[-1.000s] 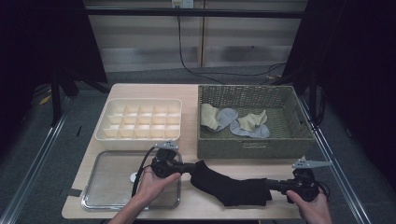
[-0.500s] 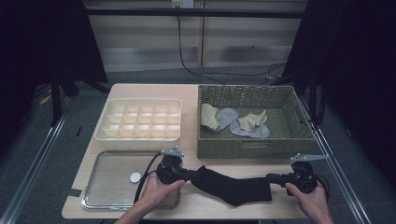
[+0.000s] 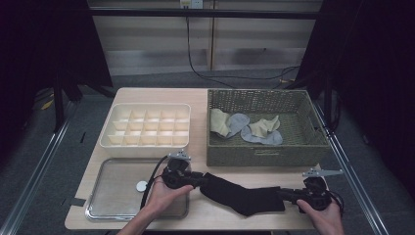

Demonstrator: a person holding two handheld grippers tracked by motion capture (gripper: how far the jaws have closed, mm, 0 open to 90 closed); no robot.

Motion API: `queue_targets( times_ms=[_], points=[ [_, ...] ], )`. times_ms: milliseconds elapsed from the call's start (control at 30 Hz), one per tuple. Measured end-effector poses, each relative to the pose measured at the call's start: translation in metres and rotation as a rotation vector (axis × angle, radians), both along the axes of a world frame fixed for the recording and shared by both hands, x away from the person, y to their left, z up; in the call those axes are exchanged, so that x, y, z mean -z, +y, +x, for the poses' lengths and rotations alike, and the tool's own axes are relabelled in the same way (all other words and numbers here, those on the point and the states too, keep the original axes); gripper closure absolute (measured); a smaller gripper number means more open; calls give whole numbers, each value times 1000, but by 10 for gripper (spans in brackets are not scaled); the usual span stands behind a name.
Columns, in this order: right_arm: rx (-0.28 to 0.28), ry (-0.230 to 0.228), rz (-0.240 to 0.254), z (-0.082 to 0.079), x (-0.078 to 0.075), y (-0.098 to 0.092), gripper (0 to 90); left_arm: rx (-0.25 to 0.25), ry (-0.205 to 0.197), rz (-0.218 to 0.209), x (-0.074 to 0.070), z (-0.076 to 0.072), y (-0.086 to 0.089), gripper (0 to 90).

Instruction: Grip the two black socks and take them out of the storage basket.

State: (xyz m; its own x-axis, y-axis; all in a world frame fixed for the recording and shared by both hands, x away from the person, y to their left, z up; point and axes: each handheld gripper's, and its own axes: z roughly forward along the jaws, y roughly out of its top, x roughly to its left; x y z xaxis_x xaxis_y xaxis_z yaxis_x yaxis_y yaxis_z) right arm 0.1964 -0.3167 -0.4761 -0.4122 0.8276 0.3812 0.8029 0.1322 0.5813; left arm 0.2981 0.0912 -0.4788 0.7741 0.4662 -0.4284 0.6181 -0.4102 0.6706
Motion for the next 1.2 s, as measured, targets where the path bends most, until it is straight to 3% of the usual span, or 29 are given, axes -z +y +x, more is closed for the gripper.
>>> queue_targets(
  times_ms=[167, 267, 367, 433, 533, 600, 733, 867, 1000, 1067, 1200],
  points=[
    [32, -16, -15, -3, -2, 0, 676, -8, -11, 19, 1, 2, -2, 563],
    [13, -4, -22, -4, 1, 3, 662, -14, -2, 33, 6, 2, -2, 569],
    [2, 15, -37, -4, 6, 7, 722, 16, -12, 34, 6, 1, -3, 741],
    [-1, 16, -28, -4, 7, 7, 853, 27, -17, 33, 5, 0, -4, 833],
    [12, 3, 5, -4, 3, 4, 888, 37, -19, 28, 2, 0, -3, 864],
    [15, -10, 14, -4, -1, 1, 891, 27, -8, -5, -2, 0, 0, 866],
    [19, -19, 27, -3, -8, -5, 892, 28, -8, -16, -5, -1, 1, 868],
    [32, -29, 22, -2, -10, -7, 892, 16, -24, 12, -2, -1, -3, 867],
    [24, 1, 6, -2, -3, -3, 888, 8, -10, 16, 5, 5, -6, 858],
    [25, 3, 6, -3, -1, -4, 877, 30, 2, 22, 8, 6, -6, 813],
    [31, 11, -10, -5, 5, -1, 793, 13, 27, 49, 13, 8, -5, 707]
  ],
)
